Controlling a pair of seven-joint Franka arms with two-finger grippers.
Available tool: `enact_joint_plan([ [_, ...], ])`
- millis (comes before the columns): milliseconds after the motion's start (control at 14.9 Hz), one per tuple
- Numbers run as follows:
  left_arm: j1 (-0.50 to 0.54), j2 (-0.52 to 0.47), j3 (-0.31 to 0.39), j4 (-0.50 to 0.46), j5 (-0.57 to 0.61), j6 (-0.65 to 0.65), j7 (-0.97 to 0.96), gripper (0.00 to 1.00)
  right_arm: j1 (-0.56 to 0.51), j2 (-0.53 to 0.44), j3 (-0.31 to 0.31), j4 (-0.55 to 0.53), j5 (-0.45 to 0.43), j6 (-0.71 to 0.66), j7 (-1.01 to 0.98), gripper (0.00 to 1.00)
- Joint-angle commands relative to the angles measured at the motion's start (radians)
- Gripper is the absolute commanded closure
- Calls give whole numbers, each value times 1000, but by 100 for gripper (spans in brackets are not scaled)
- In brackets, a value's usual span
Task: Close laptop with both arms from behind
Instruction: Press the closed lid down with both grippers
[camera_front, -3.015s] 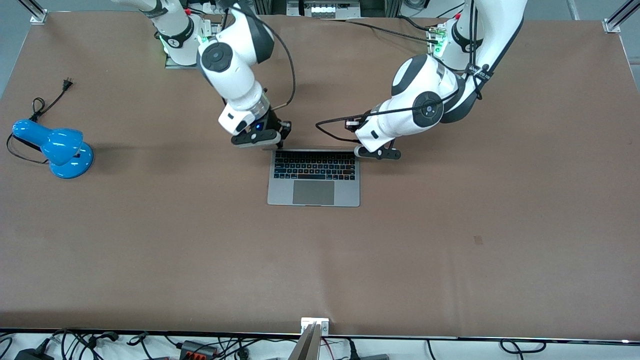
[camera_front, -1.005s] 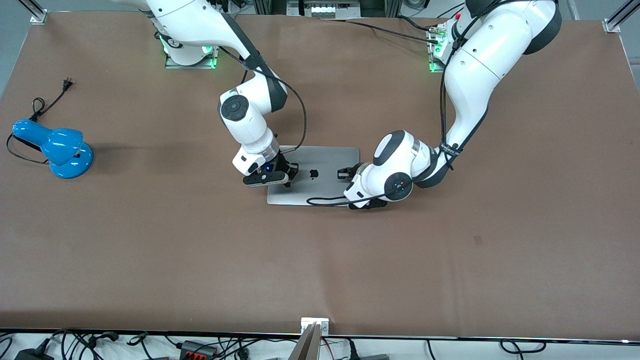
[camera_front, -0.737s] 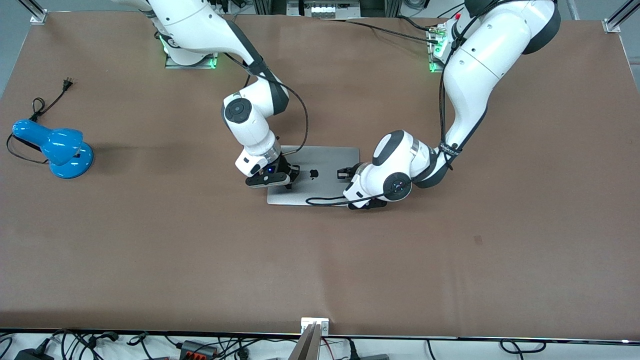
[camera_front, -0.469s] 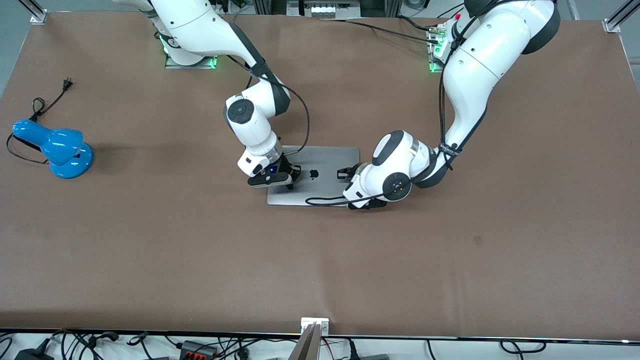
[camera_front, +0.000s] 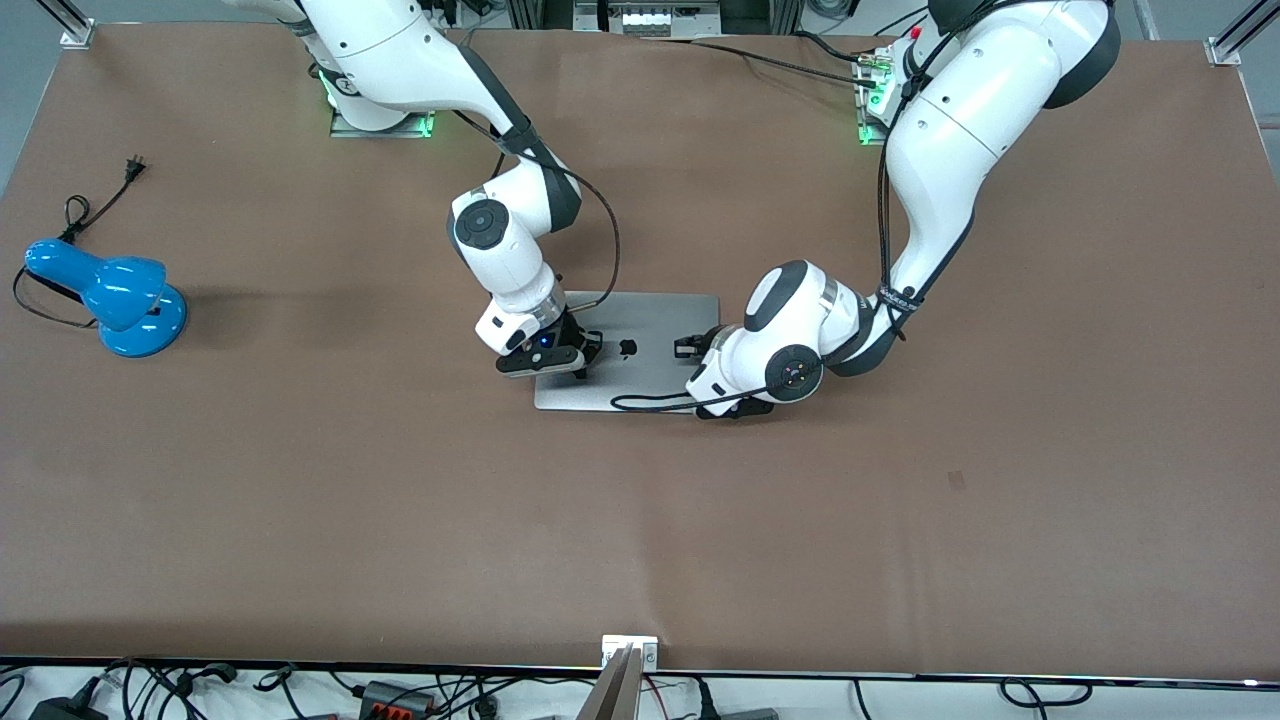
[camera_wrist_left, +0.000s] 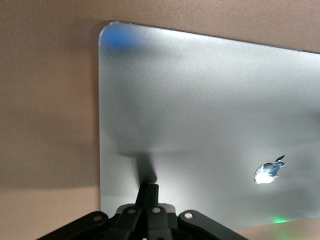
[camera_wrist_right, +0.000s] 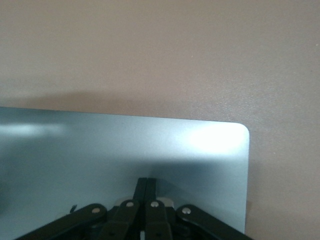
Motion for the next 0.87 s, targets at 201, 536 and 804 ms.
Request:
enact_joint_plan([
  [201, -20, 19, 16, 25, 72, 19, -16, 99, -8, -71, -72, 203, -4, -479, -24, 100],
  [536, 3, -63, 14, 23, 73, -77, -13, 97, -10, -215, -141, 275, -72, -817, -48, 87],
  [804, 51, -170, 14, 22, 77, -220, 11, 97, -10, -350, -236, 295, -72, -1101, -155, 0],
])
